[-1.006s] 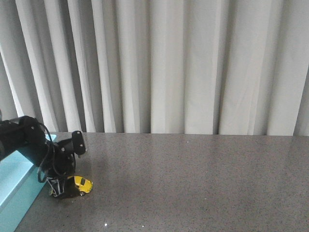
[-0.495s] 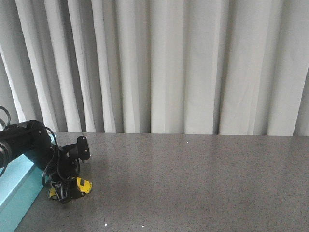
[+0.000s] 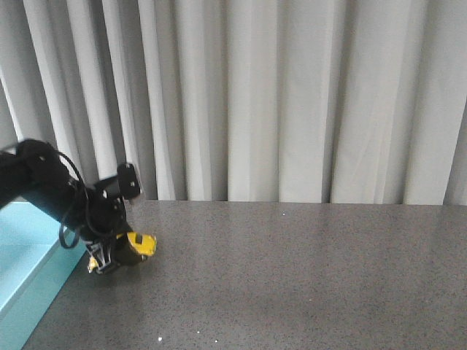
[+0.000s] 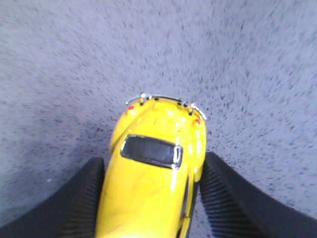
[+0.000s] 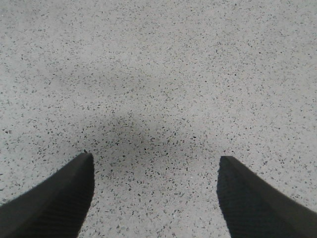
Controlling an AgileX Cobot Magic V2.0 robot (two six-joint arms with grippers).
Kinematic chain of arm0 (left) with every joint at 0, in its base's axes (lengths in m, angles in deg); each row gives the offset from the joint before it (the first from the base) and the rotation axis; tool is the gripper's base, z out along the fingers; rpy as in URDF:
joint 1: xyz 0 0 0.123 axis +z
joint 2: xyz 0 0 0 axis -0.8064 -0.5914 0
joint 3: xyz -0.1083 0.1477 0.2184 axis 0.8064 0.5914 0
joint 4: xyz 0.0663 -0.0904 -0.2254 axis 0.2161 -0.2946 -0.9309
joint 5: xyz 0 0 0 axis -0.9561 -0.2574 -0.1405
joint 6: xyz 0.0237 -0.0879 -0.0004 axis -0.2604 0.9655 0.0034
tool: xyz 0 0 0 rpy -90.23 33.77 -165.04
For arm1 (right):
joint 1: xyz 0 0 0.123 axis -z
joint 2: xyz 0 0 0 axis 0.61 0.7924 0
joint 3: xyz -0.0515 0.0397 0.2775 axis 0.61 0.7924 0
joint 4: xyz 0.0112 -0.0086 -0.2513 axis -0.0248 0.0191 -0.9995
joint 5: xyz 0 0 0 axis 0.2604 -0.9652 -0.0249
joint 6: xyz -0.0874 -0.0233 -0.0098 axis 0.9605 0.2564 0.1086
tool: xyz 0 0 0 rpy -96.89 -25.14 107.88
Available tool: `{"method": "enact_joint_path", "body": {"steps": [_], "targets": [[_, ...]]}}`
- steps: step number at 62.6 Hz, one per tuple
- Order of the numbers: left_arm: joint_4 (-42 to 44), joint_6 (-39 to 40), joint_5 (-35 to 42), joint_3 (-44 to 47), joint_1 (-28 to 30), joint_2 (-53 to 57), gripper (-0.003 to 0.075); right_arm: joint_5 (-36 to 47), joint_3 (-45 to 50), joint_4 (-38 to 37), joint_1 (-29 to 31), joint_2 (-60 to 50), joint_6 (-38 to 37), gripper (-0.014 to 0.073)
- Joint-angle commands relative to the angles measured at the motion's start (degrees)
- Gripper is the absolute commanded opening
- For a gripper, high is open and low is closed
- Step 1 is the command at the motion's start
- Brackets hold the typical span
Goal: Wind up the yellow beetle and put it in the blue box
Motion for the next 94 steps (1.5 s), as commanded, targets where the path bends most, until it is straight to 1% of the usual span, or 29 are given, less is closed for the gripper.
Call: {"method": "enact_joint_path", "body": {"steps": [1, 9, 20, 24, 30, 39, 49, 58, 68, 94], "targets": [[-2.11, 5.45, 1.18, -1.6, 0.01, 7.42, 0.0247, 2.96, -1.43, -1.05, -0.2, -0.52, -0.08, 0.0505], [0.75, 13.11, 1.07, -1.6, 0.01, 11.52, 0.0247, 2.96, -1.43, -1.05, -0.2, -0.52, -0.08, 0.0505], [9.81, 26.08, 1.08, -1.6, 1.25, 15.2, 0.0247, 2.96, -1.43, -1.05, -0.2, -0.52, -0.08, 0.0505], [13.25, 32.06, 1.47, -1.6, 3.0, 15.82, 0.0247, 2.89, -1.43, -1.05, -0.2, -0.52, -0.08, 0.0505], [16.79, 38.58, 2.87, -1.4, 6.17, 15.97, 0.0247, 2.82, -1.43, -1.05, -0.2, -0.52, -0.08, 0.0505], [19.76, 45.04, 4.92, -1.4, 11.57, 15.31, 0.0247, 2.82, -1.43, -1.05, -0.2, -0.52, -0.08, 0.0505], [19.95, 46.87, 6.2, -1.4, 16.58, 13.04, 0.0247, 2.77, -1.43, -1.05, -0.2, -0.52, -0.08, 0.0505], [19.54, 48.65, 6.09, -1.4, 18.84, 9.78, 0.0247, 2.7, -1.43, -1.05, -0.2, -0.52, -0.08, 0.0505], [19.53, 51.28, 6.35, -1.4, 19.12, 5.81, 0.0247, 2.7, -1.43, -1.05, -0.2, -0.52, -0.08, 0.0505], [19.53, 51.33, 8.76, -1.4, 19.12, -3.61, 0.0247, 2.55, -1.43, -1.05, -0.2, -0.52, -0.08, 0.0505]]}}
